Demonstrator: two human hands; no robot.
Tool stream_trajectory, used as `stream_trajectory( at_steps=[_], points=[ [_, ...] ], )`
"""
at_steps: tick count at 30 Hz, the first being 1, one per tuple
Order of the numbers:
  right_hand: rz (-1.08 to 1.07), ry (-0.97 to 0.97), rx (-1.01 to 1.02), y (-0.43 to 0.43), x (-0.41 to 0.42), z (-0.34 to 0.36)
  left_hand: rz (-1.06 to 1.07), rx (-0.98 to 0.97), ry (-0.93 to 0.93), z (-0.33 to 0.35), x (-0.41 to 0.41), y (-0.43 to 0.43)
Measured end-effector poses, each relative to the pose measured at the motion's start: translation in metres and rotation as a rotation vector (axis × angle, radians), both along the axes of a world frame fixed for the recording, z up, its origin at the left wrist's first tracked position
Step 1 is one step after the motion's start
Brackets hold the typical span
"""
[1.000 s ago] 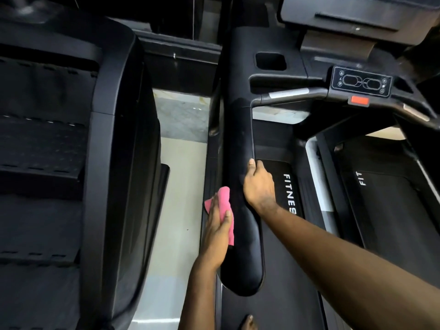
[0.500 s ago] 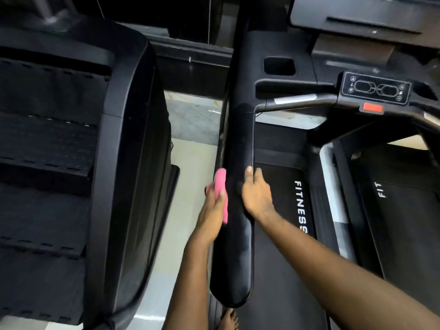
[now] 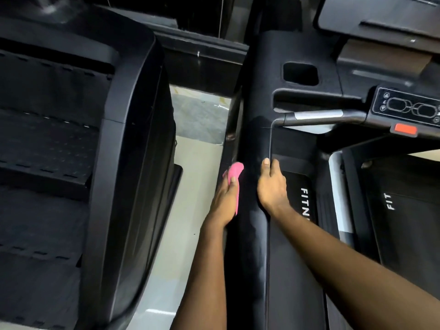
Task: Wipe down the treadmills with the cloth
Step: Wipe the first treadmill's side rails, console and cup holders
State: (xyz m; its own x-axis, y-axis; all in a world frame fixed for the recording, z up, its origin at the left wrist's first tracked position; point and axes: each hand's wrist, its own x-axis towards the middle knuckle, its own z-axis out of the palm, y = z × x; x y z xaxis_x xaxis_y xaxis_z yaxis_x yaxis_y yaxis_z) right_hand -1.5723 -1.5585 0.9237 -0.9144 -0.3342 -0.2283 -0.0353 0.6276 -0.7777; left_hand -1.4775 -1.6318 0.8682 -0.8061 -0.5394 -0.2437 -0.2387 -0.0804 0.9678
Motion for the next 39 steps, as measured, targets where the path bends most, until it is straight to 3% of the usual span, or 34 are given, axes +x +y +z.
stream_trajectory(
  at_steps=[6,15,19,26,28,34,39],
  points=[
    [0.005,0.055,0.051,0.000,-0.001,-0.002,0.026,0.000,-0.018,0.034,-0.074,-0.046],
    [0.010,0.056,0.043,0.000,0.006,0.001,-0.005,-0.005,0.129,-0.008,0.015,0.010],
    [0.011,0.083,0.058,0.001,0.002,-0.003,0.047,0.042,0.045,-0.013,-0.040,-0.022],
    [0.022,0.101,0.122,-0.002,-0.004,-0.005,0.037,0.207,0.120,-0.007,-0.139,-0.091],
    [0.018,0.093,0.127,-0.002,-0.003,-0.006,0.019,0.222,0.218,-0.004,-0.122,-0.078],
    [0.002,0.088,0.118,-0.001,-0.002,-0.007,0.094,0.312,0.139,-0.035,-0.019,-0.006],
    [0.003,0.080,0.117,-0.004,-0.002,-0.004,0.129,0.319,0.139,-0.019,-0.059,-0.031]
  ],
)
